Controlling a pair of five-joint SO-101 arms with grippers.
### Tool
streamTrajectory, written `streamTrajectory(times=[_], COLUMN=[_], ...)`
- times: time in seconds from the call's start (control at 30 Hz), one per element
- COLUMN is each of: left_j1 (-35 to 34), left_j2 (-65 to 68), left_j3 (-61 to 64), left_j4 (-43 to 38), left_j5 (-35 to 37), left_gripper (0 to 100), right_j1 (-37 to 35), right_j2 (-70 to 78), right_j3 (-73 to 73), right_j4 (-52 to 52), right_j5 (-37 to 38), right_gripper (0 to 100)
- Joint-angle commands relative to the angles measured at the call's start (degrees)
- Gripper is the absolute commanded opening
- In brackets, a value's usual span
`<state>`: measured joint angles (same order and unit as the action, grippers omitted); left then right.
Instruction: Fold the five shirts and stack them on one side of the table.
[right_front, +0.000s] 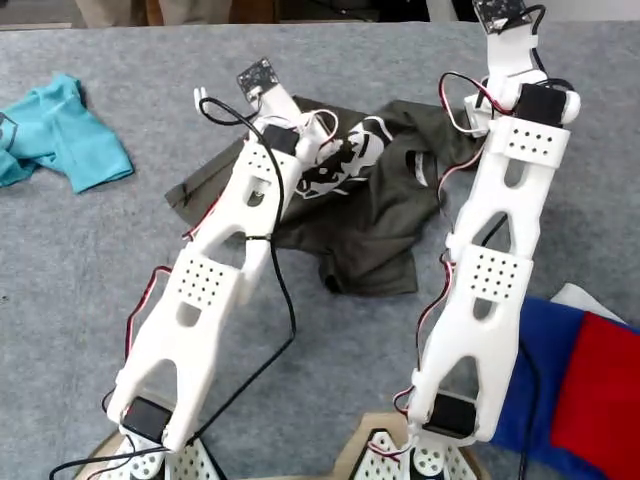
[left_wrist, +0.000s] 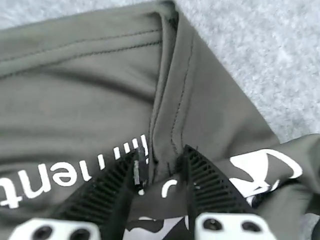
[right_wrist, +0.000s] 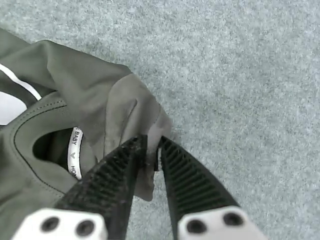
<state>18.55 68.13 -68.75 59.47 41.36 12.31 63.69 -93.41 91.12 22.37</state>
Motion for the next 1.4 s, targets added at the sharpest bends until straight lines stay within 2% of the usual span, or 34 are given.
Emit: streamTrajectory(times=[0.0, 0.3, 0.5, 0.63, 0.77, 0.9, 1.1, 1.37], left_j1=[-0.2, 0.2, 1.8, 1.8, 1.6, 1.4, 1.2, -1.2], left_j2=[-1.0, -1.0, -0.9, -0.9, -1.0, -1.0, -1.6, -1.3], left_j3=[-0.2, 0.0, 0.6, 0.6, -0.1, 0.0, -0.3, -15.4], left_j4=[-1.1, -0.7, -1.8, -1.8, -2.2, -5.5, -5.5, 1.9], left_j5=[0.7, 0.2, -3.9, -4.0, -4.1, -4.1, -4.0, -4.0], left_gripper=[13, 10, 8, 8, 2, 2, 2, 2], right_j1=[0.9, 0.9, 0.9, 0.9, 0.9, 0.9, 0.9, 0.9], right_j2=[-0.5, -0.5, -0.5, -0.5, -0.4, -0.4, -0.3, -0.2], right_j3=[-2.2, -2.2, -2.2, -2.2, -2.2, -2.2, -2.2, -2.2], right_j4=[-0.9, -0.9, -0.9, -1.0, -1.1, -1.2, -1.2, -1.2], right_j5=[0.1, 0.0, 0.0, 0.0, 0.0, 0.0, 0.0, 0.0], right_gripper=[0.5, 0.5, 0.5, 0.5, 0.5, 0.5, 0.5, 0.5])
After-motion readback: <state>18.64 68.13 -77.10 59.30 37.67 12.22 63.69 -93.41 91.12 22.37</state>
